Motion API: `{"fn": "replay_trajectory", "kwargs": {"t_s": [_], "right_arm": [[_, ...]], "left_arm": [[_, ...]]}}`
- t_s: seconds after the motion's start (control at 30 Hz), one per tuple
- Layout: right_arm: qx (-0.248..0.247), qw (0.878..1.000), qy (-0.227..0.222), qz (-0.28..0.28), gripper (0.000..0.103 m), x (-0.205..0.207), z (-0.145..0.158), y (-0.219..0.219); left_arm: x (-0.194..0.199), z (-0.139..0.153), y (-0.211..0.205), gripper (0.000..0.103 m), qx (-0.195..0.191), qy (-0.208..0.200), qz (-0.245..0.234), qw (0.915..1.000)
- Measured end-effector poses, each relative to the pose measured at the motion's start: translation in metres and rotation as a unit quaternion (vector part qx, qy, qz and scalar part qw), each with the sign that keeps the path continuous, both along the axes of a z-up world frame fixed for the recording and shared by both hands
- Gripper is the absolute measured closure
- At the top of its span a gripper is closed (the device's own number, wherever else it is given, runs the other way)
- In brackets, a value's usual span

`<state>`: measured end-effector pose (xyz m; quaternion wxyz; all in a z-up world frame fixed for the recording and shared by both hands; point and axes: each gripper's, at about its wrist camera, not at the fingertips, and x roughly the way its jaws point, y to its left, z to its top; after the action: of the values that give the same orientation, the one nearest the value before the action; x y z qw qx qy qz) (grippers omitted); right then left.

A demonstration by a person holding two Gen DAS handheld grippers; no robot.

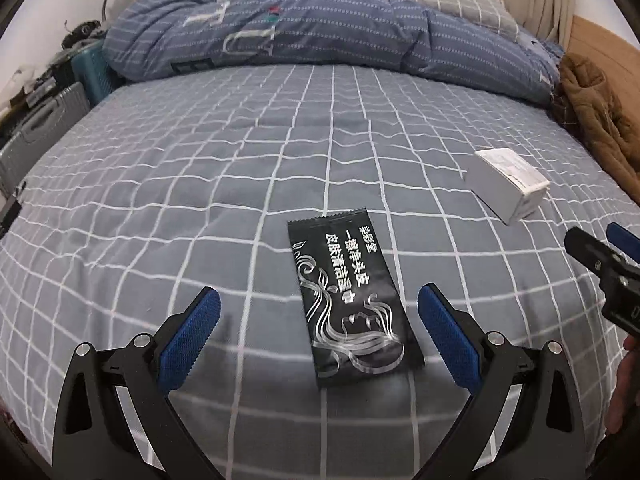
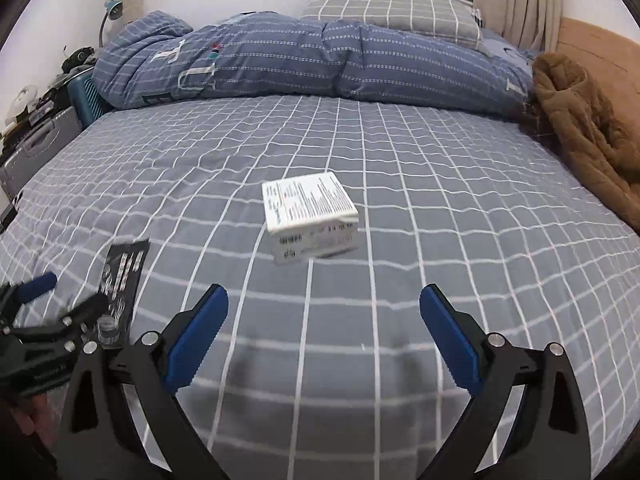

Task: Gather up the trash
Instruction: 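Grasp the black wet-wipe packet with left tool while right tool grasps the white box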

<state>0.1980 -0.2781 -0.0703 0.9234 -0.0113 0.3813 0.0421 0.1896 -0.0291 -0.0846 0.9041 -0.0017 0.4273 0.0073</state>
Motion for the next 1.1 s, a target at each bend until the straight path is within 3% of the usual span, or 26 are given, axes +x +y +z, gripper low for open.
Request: {"fn": "replay_trajectory", "kwargs": {"t_s": [0.5, 0.67, 0.77, 0.97, 1.1], "right_arm": [[-0.026, 0.999, 0.018, 0.016, 0.01, 0.066, -0.018, 0.017], [-0.006, 0.999, 0.036, 0.019, 0.01, 0.076, -0.034, 0.013], [0.005, 0.999, 0.036, 0.032, 0.011, 0.076, -0.037, 0.014], [0.003, 0.998, 0.058, 0.026, 0.032, 0.082, -0.046, 0.016], [0.001, 0.999, 0.048, 0.027, 0.034, 0.079, -0.044, 0.018]], "left_arm": [[0.029, -0.017, -0.007, 0.006, -0.008, 0.032, -0.014, 0.9994], [0.029, -0.021, -0.008, 0.009, -0.009, 0.037, -0.013, 0.9992], [0.031, -0.023, -0.012, 0.019, -0.011, 0.039, -0.028, 0.9988], [0.028, -0.026, -0.02, 0.039, -0.003, 0.04, -0.04, 0.9984], [0.029, -0.026, -0.017, 0.047, -0.008, 0.04, -0.039, 0.9984]]}}
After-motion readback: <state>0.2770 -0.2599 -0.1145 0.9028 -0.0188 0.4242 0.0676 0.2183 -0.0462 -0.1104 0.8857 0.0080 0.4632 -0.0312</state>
